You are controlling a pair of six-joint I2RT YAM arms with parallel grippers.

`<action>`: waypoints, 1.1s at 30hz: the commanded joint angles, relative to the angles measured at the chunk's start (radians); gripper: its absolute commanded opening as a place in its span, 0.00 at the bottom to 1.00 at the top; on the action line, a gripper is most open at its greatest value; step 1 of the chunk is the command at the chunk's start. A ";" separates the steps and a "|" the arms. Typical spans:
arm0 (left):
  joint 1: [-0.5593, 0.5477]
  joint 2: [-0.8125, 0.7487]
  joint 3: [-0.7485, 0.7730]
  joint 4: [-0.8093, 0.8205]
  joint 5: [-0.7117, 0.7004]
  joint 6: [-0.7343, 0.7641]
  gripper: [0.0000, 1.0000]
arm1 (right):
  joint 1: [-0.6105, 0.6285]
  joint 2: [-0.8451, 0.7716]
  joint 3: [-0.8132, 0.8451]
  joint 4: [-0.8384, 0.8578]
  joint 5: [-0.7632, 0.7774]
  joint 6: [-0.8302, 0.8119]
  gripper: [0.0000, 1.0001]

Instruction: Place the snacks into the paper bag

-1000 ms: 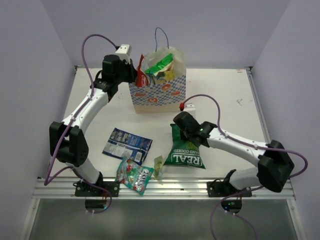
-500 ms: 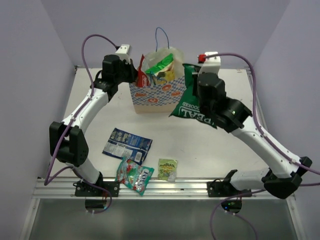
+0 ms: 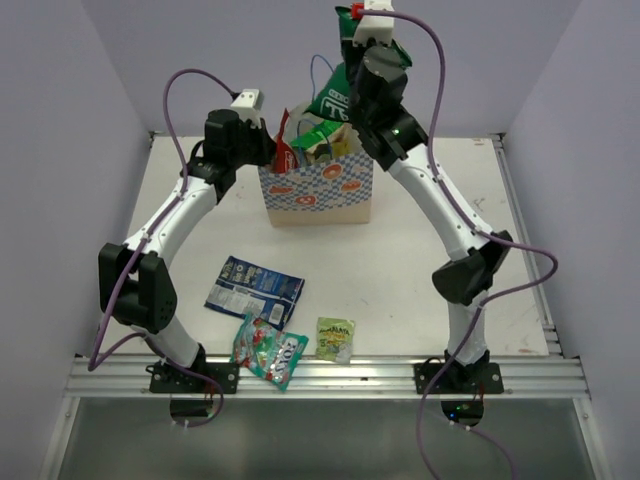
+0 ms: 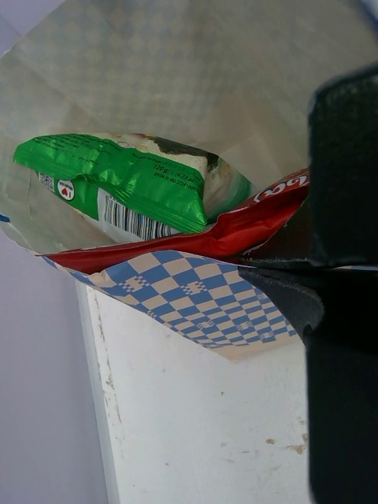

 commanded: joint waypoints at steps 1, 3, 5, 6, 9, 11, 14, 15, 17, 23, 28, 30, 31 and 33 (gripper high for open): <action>-0.005 0.004 0.001 0.038 0.027 -0.010 0.00 | 0.007 0.118 0.144 0.188 -0.095 -0.070 0.00; -0.005 0.004 0.001 0.033 0.025 -0.008 0.00 | 0.007 0.152 0.186 0.200 -0.115 -0.055 0.00; -0.005 0.004 0.001 0.032 0.020 -0.007 0.00 | 0.007 0.154 0.127 0.230 -0.127 -0.041 0.00; -0.005 0.004 0.000 0.032 0.019 -0.005 0.00 | 0.007 0.148 0.101 0.234 -0.132 -0.038 0.00; -0.005 0.005 0.000 0.030 0.019 -0.005 0.00 | 0.005 0.088 -0.076 0.284 -0.168 -0.013 0.00; -0.005 0.007 0.003 0.029 0.020 -0.005 0.00 | 0.007 0.033 -0.228 0.316 -0.190 0.004 0.00; -0.005 0.002 0.001 0.029 0.014 -0.004 0.00 | 0.008 -0.033 -0.412 0.359 -0.214 0.033 0.00; -0.005 0.001 0.001 0.027 0.014 -0.004 0.00 | 0.008 -0.085 -0.462 0.379 -0.225 0.036 0.00; -0.005 0.002 0.003 0.029 0.013 -0.004 0.00 | 0.008 -0.121 -0.559 0.387 -0.239 0.037 0.00; -0.005 0.010 0.001 0.035 0.025 -0.008 0.00 | 0.014 -0.230 -0.677 0.312 -0.254 0.036 0.00; -0.005 0.016 0.006 0.038 0.031 -0.011 0.00 | 0.017 -0.264 -0.615 0.166 -0.346 0.048 0.00; -0.005 0.013 0.006 0.038 0.033 -0.011 0.00 | 0.017 -0.250 -0.567 0.059 -0.375 0.056 0.00; -0.005 0.010 0.004 0.038 0.030 -0.011 0.00 | 0.017 -0.230 -0.518 0.022 -0.404 0.057 0.00; -0.005 0.005 0.004 0.036 0.028 -0.011 0.00 | 0.019 -0.210 -0.487 -0.050 -0.412 0.074 0.00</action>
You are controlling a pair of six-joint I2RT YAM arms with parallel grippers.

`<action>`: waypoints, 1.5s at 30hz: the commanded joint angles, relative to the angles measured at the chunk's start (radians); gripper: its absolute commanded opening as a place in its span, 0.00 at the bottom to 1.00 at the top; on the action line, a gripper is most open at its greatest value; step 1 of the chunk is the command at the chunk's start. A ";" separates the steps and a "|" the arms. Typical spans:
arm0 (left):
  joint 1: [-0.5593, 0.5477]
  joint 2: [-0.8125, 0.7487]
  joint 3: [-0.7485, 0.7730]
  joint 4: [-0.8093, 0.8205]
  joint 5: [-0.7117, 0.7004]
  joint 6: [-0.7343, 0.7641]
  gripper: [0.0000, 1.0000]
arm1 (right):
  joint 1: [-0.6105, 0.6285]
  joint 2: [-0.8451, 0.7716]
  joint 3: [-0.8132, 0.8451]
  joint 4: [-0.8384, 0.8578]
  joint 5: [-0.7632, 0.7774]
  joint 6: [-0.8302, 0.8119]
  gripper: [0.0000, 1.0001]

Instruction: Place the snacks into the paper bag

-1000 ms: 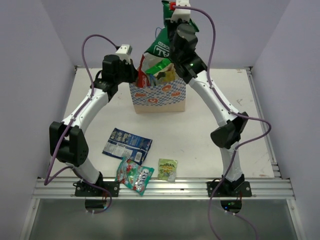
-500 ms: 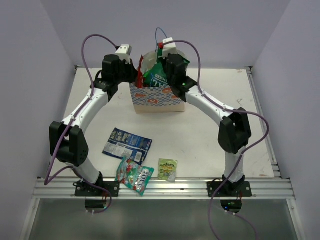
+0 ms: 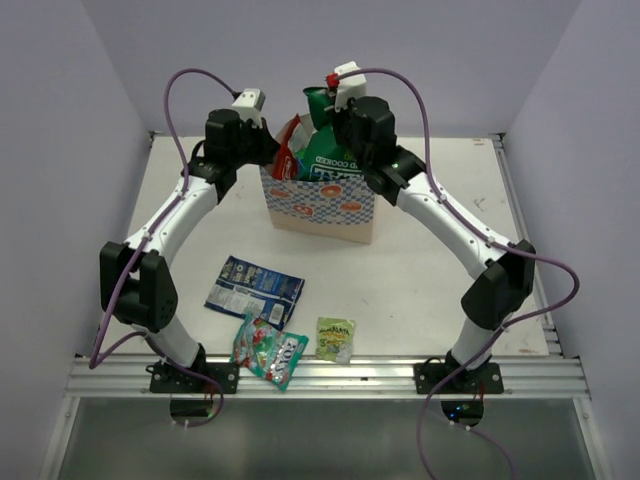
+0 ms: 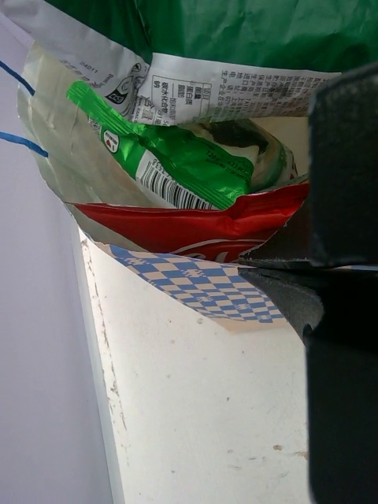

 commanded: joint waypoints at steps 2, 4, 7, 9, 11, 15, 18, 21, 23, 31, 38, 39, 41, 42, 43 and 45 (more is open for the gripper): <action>-0.005 -0.007 0.004 0.018 0.014 -0.010 0.00 | 0.005 0.054 0.157 -0.219 -0.080 0.045 0.00; -0.005 -0.012 0.003 0.018 0.012 -0.009 0.00 | 0.005 0.083 0.199 -0.299 -0.084 0.069 0.00; -0.005 -0.017 0.003 0.017 0.012 -0.009 0.00 | 0.005 0.119 0.199 -0.350 -0.103 0.091 0.00; -0.005 -0.020 0.003 0.017 0.014 -0.009 0.00 | 0.003 0.116 0.162 -0.373 -0.109 0.116 0.00; -0.005 -0.023 0.001 0.018 0.014 -0.009 0.00 | 0.005 0.103 0.124 -0.373 -0.114 0.135 0.00; -0.005 -0.026 0.001 0.023 0.019 -0.012 0.00 | 0.005 0.077 0.076 -0.405 -0.091 0.146 0.00; -0.005 -0.029 -0.006 0.026 0.023 -0.015 0.00 | 0.003 0.096 0.103 -0.444 -0.088 0.178 0.00; -0.005 -0.035 -0.008 0.028 0.023 -0.017 0.00 | 0.003 0.142 0.192 -0.546 -0.098 0.178 0.00; -0.005 -0.043 -0.011 0.029 0.023 -0.015 0.00 | 0.003 0.183 0.217 -0.595 -0.115 0.186 0.00; -0.005 -0.057 -0.012 0.026 0.011 -0.010 0.00 | 0.005 0.220 0.202 -0.641 -0.154 0.246 0.00; -0.005 -0.061 -0.016 0.028 0.012 -0.013 0.00 | 0.005 0.199 0.133 -0.615 -0.155 0.263 0.00; -0.005 -0.060 -0.016 0.028 0.014 -0.014 0.00 | 0.003 0.194 0.134 -0.614 -0.150 0.263 0.00; -0.005 -0.063 -0.016 0.029 0.014 -0.017 0.00 | 0.003 0.185 0.137 -0.593 -0.141 0.260 0.17; -0.005 -0.064 -0.016 0.029 0.014 -0.020 0.00 | 0.003 0.170 0.148 -0.580 -0.132 0.243 0.43; -0.005 -0.067 -0.016 0.029 0.012 -0.021 0.00 | 0.005 0.162 0.159 -0.554 -0.118 0.234 0.68; -0.005 -0.070 -0.020 0.031 0.009 -0.036 0.00 | 0.005 0.137 0.188 -0.522 -0.091 0.217 0.99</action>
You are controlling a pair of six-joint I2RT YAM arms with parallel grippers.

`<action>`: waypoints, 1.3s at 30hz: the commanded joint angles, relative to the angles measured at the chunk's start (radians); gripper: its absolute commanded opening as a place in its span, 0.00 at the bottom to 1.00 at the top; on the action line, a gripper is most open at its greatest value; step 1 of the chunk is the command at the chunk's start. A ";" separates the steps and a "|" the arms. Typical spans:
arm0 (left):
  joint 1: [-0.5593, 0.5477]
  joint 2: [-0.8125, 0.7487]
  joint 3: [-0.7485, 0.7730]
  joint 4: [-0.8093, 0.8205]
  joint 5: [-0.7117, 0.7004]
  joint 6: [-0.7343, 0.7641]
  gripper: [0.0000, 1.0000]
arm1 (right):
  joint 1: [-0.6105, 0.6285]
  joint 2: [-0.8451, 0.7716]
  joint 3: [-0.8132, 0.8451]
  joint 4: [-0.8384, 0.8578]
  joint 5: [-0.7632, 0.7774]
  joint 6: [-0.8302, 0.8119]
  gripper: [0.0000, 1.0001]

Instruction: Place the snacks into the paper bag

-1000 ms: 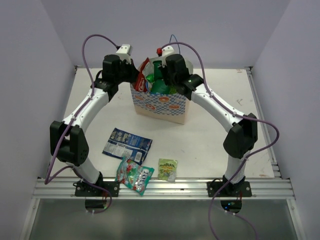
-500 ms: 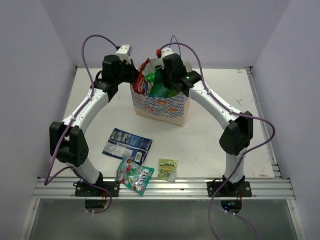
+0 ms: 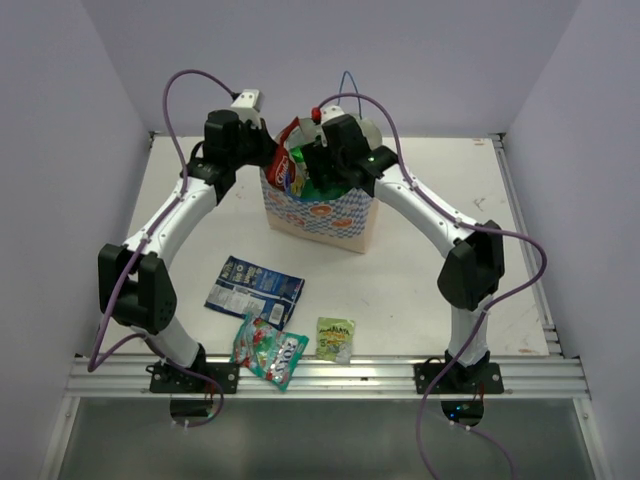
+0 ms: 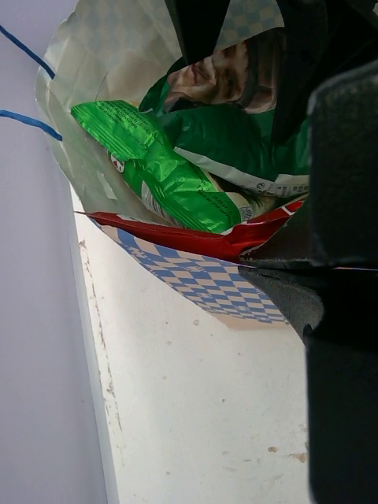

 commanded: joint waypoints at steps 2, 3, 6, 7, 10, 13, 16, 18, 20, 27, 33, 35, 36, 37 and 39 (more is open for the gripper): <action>-0.005 -0.068 -0.016 0.036 0.002 -0.045 0.00 | 0.006 -0.099 0.073 0.069 0.056 -0.056 0.99; -0.005 -0.073 -0.024 0.036 -0.023 -0.051 0.00 | 0.006 -0.115 0.084 0.093 0.065 -0.075 0.99; -0.006 -0.110 -0.063 0.054 -0.079 -0.073 0.00 | 0.007 -0.199 0.090 0.132 0.114 -0.079 0.99; -0.006 -0.130 -0.074 0.057 -0.089 -0.079 0.00 | 0.006 -0.225 0.081 0.138 0.120 -0.080 0.99; -0.005 -0.167 -0.109 0.061 -0.121 -0.116 0.00 | 0.009 -0.336 0.014 0.133 0.127 -0.063 0.99; -0.005 -0.197 -0.143 0.064 -0.138 -0.131 0.00 | 0.049 -0.451 -0.116 0.132 0.140 -0.045 0.99; -0.006 -0.211 -0.168 0.065 -0.138 -0.147 0.00 | 0.154 -0.552 -0.300 0.156 0.177 -0.021 0.99; -0.006 -0.211 -0.177 0.061 -0.132 -0.151 0.00 | 0.229 -0.630 -0.446 0.194 0.141 0.044 0.99; -0.006 -0.213 -0.185 0.059 -0.127 -0.159 0.00 | 0.277 -0.679 -0.596 0.240 0.092 0.087 0.99; -0.006 -0.210 -0.194 0.077 -0.129 -0.160 0.00 | 0.480 -0.629 -0.844 0.431 0.021 0.171 0.99; -0.006 -0.211 -0.188 0.068 -0.135 -0.154 0.00 | 0.498 -0.468 -0.806 0.561 -0.024 0.193 0.99; -0.006 -0.208 -0.186 0.071 -0.130 -0.154 0.00 | 0.503 -0.399 -0.783 0.573 -0.037 0.202 0.99; -0.006 -0.208 -0.186 0.071 -0.126 -0.154 0.00 | 0.506 -0.373 -0.778 0.575 -0.056 0.211 0.99; -0.006 -0.205 -0.185 0.071 -0.124 -0.154 0.00 | 0.507 -0.348 -0.775 0.615 -0.062 0.217 0.99; -0.006 -0.200 -0.182 0.070 -0.118 -0.154 0.00 | 0.511 -0.278 -0.775 0.642 -0.082 0.230 0.99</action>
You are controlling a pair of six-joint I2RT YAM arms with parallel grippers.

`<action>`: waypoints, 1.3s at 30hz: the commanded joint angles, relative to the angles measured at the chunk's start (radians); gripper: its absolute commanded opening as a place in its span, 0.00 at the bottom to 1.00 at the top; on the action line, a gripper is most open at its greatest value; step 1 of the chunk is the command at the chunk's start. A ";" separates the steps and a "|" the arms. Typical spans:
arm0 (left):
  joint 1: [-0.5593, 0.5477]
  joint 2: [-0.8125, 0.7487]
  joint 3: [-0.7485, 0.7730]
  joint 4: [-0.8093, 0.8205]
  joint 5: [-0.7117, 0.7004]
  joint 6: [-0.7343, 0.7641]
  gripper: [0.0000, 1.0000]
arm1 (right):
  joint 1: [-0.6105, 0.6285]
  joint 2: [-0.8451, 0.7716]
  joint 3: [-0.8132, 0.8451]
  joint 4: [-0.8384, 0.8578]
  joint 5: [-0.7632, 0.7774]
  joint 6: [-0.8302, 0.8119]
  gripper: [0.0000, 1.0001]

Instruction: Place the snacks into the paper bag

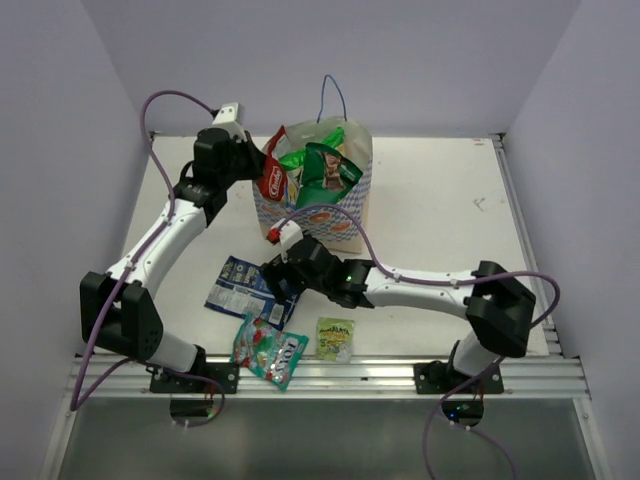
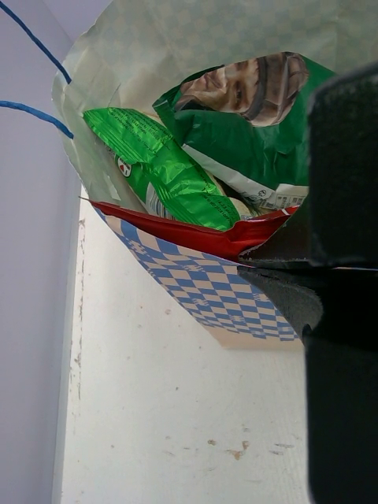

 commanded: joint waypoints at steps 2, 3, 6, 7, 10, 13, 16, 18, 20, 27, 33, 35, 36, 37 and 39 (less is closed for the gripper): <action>-0.002 -0.023 0.008 0.044 0.016 -0.002 0.00 | 0.011 0.109 0.029 0.157 -0.052 0.046 0.99; -0.002 -0.021 0.008 0.043 0.018 -0.002 0.00 | 0.013 0.141 0.032 0.177 -0.051 0.046 0.99; -0.002 -0.026 0.006 0.043 0.016 0.004 0.00 | 0.011 0.190 0.048 0.190 -0.045 0.043 0.99; -0.002 -0.026 0.006 0.044 0.015 0.007 0.00 | 0.011 0.199 0.050 0.196 -0.042 0.042 0.99; -0.002 -0.030 0.008 0.043 0.013 0.010 0.00 | 0.011 0.230 0.064 0.190 -0.037 0.035 0.99; -0.002 -0.030 0.008 0.041 0.015 0.010 0.00 | 0.013 0.260 0.065 0.191 -0.035 0.031 0.99; -0.002 -0.030 0.006 0.041 0.019 0.008 0.00 | 0.011 0.290 0.062 0.196 -0.048 0.035 0.96; -0.002 -0.033 0.006 0.040 0.021 0.007 0.00 | 0.011 0.307 0.061 0.196 -0.058 0.040 0.90; -0.002 -0.035 0.003 0.040 0.027 0.005 0.00 | 0.011 0.320 0.058 0.196 -0.063 0.048 0.77; -0.002 -0.049 -0.005 0.035 0.027 0.007 0.00 | 0.011 0.290 0.035 0.167 -0.039 0.040 0.47; -0.002 -0.052 -0.011 0.038 0.039 -0.001 0.00 | 0.011 0.229 0.016 0.125 0.012 0.026 0.00; -0.002 -0.055 -0.017 0.040 0.039 -0.001 0.00 | 0.011 0.216 0.009 0.118 0.020 0.022 0.00; -0.002 -0.056 -0.017 0.040 0.039 -0.001 0.00 | 0.011 0.210 0.007 0.104 0.020 0.022 0.00; -0.002 -0.059 -0.018 0.040 0.041 -0.001 0.00 | 0.013 0.186 0.012 0.089 0.023 0.023 0.00; -0.002 -0.063 -0.018 0.033 0.041 0.001 0.00 | 0.017 0.143 0.021 0.017 0.035 0.019 0.00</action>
